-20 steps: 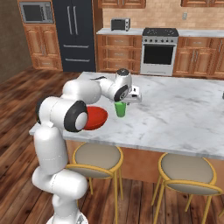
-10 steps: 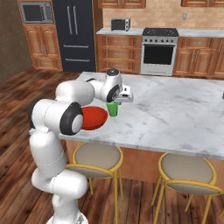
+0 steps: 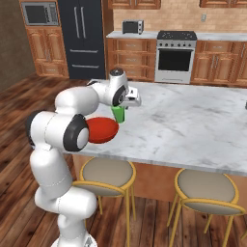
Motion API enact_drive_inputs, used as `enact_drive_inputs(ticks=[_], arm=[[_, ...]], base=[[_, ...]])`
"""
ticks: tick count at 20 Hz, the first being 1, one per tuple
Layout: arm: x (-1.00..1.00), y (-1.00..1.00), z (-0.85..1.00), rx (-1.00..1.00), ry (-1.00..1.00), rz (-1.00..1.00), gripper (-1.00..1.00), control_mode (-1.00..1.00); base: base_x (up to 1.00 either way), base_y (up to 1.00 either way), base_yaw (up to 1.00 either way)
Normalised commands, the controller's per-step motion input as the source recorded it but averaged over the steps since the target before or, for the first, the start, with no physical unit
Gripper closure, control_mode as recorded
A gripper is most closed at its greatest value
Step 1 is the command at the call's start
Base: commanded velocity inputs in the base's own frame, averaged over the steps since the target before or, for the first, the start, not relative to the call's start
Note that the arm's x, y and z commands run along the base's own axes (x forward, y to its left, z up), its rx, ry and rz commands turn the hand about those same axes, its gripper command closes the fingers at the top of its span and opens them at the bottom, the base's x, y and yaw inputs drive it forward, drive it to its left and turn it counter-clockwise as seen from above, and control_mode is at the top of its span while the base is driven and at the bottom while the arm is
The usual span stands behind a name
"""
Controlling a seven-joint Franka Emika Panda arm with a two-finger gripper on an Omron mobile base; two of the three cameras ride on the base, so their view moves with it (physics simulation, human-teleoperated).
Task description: Place the cup inside the bowl on the dining table and move the bowl to any counter.
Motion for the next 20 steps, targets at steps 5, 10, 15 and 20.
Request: enact_drive_inputs(ticks=[5,10,15,20], arm=[[0.0,0.17,0.18,0.0,0.03,0.0,1.0,-1.0],[-0.04,0.3,0.02,0.0,0.07,0.0,1.0,-1.0],[-0.1,0.38,0.0,0.0,0.04,0.0,1.0,-1.0],[-0.14,0.46,-0.01,0.0,0.0,0.0,1.0,-1.0]], base=[[0.0,0.0,0.0],[0.0,0.0,0.0],[0.0,0.0,0.0],[0.0,0.0,0.0]])
